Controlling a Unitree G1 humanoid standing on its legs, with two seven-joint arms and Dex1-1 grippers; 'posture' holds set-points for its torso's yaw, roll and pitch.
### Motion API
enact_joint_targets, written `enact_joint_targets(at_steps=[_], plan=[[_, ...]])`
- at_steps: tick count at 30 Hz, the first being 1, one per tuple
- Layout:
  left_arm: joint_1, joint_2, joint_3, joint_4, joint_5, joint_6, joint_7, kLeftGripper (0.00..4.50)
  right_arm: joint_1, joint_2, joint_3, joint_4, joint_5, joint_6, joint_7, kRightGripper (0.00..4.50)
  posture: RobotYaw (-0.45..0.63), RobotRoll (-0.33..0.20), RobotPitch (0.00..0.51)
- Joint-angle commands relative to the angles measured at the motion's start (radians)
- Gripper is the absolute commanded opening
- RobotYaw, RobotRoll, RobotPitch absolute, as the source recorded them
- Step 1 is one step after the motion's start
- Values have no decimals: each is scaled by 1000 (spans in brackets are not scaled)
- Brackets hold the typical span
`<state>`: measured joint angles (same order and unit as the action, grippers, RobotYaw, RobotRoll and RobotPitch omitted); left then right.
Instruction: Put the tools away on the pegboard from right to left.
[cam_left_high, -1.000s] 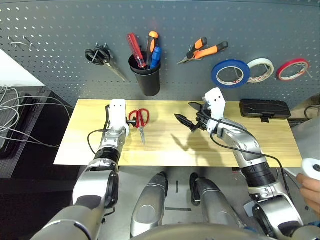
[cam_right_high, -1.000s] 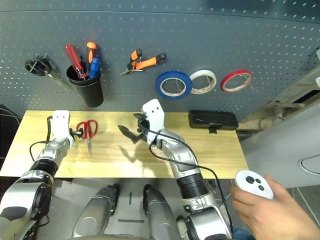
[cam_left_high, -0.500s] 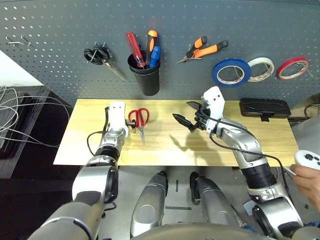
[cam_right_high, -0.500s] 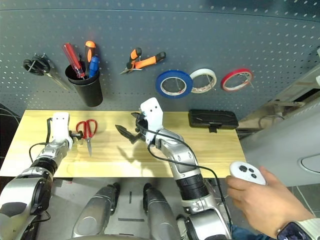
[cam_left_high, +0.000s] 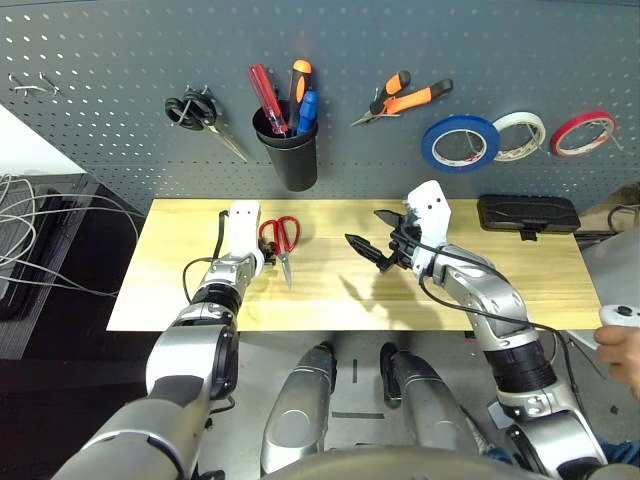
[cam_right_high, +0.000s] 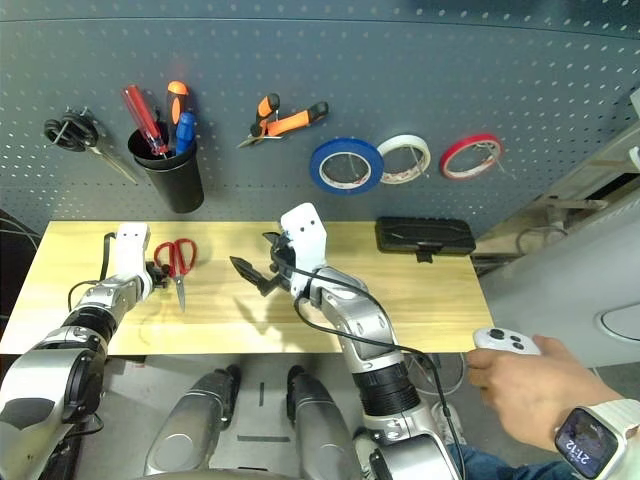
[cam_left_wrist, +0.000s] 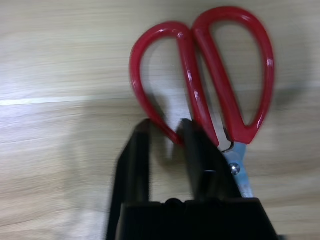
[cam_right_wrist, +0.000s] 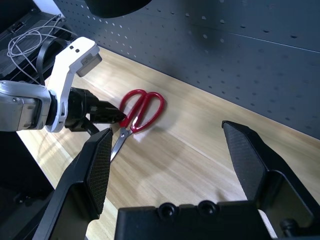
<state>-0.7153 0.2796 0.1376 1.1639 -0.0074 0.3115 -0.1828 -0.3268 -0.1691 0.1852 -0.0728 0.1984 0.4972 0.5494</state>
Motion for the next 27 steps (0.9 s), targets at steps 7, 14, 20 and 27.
enact_joint_targets(at_steps=[7, 14, 20, 27], plan=[[71, -33, 4, -18, -8, -19, 46, 17, -17, 9, -2, 48, 0, -32, -4, 4500, 26, 0, 279], [158, -37, 27, -187, -29, -132, 104, 17, -53, 10, -5, 99, 0, -76, 8, 4500, 45, 0, 261], [349, -34, 66, -526, -71, -127, 131, 17, -72, 4, -9, 106, 4, -85, 24, 4500, 66, 0, 251], [559, -34, 101, -908, -92, -103, 144, 17, -83, -2, -19, 82, 20, -75, 41, 4500, 85, 0, 256]])
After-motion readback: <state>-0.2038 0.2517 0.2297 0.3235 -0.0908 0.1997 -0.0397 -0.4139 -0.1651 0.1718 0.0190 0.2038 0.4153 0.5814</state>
